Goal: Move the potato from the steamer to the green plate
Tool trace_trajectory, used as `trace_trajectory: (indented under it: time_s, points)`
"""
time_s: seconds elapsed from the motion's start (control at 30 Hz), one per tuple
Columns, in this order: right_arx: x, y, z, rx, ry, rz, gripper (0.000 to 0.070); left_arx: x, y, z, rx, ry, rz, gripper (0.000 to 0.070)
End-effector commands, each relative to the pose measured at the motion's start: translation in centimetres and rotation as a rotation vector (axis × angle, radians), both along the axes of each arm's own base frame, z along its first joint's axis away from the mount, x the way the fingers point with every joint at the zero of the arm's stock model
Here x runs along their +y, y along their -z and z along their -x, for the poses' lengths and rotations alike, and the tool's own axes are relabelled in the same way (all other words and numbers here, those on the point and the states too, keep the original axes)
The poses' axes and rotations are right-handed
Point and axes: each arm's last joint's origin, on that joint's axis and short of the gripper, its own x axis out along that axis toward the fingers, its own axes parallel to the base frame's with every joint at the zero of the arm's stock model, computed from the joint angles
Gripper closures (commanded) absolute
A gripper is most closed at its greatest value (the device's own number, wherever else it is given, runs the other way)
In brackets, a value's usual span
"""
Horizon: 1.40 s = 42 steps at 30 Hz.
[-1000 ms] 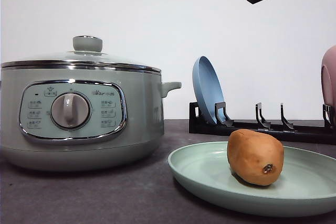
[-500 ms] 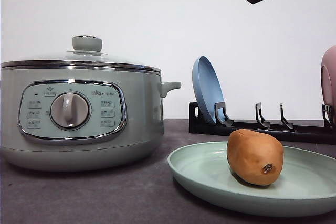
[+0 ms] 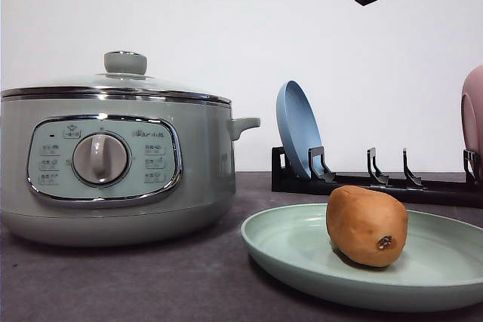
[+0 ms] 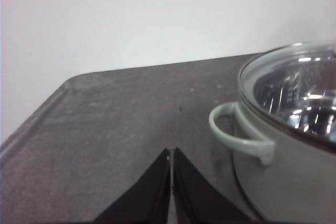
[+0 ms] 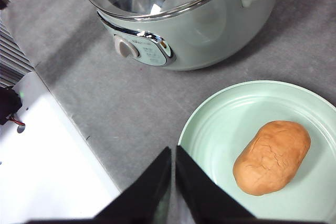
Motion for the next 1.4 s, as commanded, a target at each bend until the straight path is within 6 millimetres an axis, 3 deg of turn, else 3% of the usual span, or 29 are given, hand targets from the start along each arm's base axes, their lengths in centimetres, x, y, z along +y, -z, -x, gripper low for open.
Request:
trace_trajectory:
  time_s: [0.0, 0.53, 1.37]
  points:
    - [0.2, -0.6, -0.1, -0.024, -0.014, -0.011, 0.0700, 0.0, 0.4, 0.0, -0.004, -0.008, 0.002, 0.0700]
    - [0.2, -0.6, -0.1, -0.023, -0.014, -0.011, 0.0700, 0.0, 4.0, 0.0, 0.160, -0.010, 0.035, 0.0700]
    - [0.2, -0.6, -0.1, -0.024, -0.014, -0.011, 0.0700, 0.0, 4.0, 0.0, 0.156, -0.014, 0.062, 0.0700]
